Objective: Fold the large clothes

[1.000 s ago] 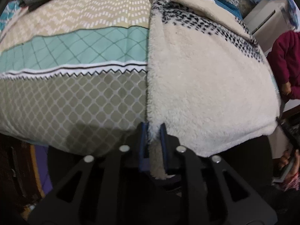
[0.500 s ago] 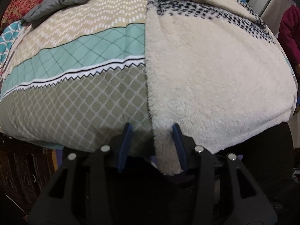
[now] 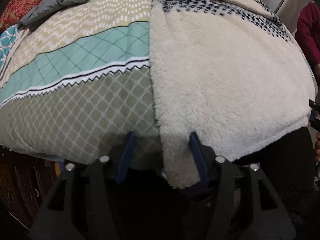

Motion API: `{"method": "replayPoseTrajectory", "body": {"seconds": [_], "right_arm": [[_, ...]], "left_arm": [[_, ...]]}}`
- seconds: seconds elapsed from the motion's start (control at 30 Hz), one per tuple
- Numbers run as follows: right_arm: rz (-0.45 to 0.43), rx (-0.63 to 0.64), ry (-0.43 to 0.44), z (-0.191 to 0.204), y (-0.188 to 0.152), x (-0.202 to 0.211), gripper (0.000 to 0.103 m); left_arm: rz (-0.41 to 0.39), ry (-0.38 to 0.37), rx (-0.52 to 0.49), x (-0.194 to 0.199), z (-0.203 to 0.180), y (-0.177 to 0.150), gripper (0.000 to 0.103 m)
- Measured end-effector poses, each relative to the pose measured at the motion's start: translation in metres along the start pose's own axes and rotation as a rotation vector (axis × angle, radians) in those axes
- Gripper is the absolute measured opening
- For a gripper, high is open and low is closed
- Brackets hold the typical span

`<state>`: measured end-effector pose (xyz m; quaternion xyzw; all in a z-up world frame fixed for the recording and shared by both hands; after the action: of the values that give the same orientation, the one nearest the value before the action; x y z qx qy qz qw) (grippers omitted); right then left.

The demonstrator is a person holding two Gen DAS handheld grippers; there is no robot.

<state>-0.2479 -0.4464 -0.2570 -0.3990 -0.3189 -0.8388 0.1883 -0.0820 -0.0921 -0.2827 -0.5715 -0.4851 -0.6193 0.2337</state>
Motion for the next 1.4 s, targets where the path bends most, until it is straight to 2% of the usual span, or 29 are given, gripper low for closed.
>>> {"method": "replayPoseTrajectory", "body": {"seconds": [0.03,0.17,0.27,0.33,0.57,0.67,0.87,1.4], "right_arm": [[-0.001,-0.005,0.002,0.000,0.000,-0.001,0.080],[0.012,-0.022,-0.008,-0.002,0.002,-0.002,0.083],[-0.029,0.052,-0.116,0.005,0.001,0.002,0.083],[-0.056,0.091,-0.180,0.011,0.003,0.006,0.083],[-0.090,0.185,-0.322,0.021,0.005,0.011,0.084],[-0.086,0.189,-0.316,0.019,0.007,0.008,0.084],[-0.062,0.113,-0.240,0.012,0.006,0.001,0.084],[-0.062,0.117,-0.233,0.011,0.005,0.001,0.084]], "left_arm": [[0.006,-0.031,0.000,-0.002,-0.004,0.000,0.074],[0.016,-0.076,-0.014,-0.010,-0.014,0.000,0.087],[0.018,-0.129,0.014,-0.013,-0.018,0.004,0.095],[0.020,-0.153,0.030,-0.014,-0.021,0.007,0.097],[0.025,-0.148,0.030,-0.014,-0.022,0.009,0.097],[0.030,-0.151,0.034,-0.013,-0.020,0.008,0.097],[0.050,-0.136,0.026,-0.017,-0.020,0.004,0.097],[0.046,-0.147,0.031,-0.015,-0.020,0.005,0.097]]}}
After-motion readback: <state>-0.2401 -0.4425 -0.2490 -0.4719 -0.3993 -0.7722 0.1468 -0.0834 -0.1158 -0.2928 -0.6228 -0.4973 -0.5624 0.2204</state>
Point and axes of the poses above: each gripper's, at about its wrist camera, not at the fingertips, and x roughly against the way its jaws point, z to its left, y to its top, the point moved 10 cm from there along -x, roughly the way its jaws point, and after that the axes turned 6 degrees about x, right-handed, at the moved point
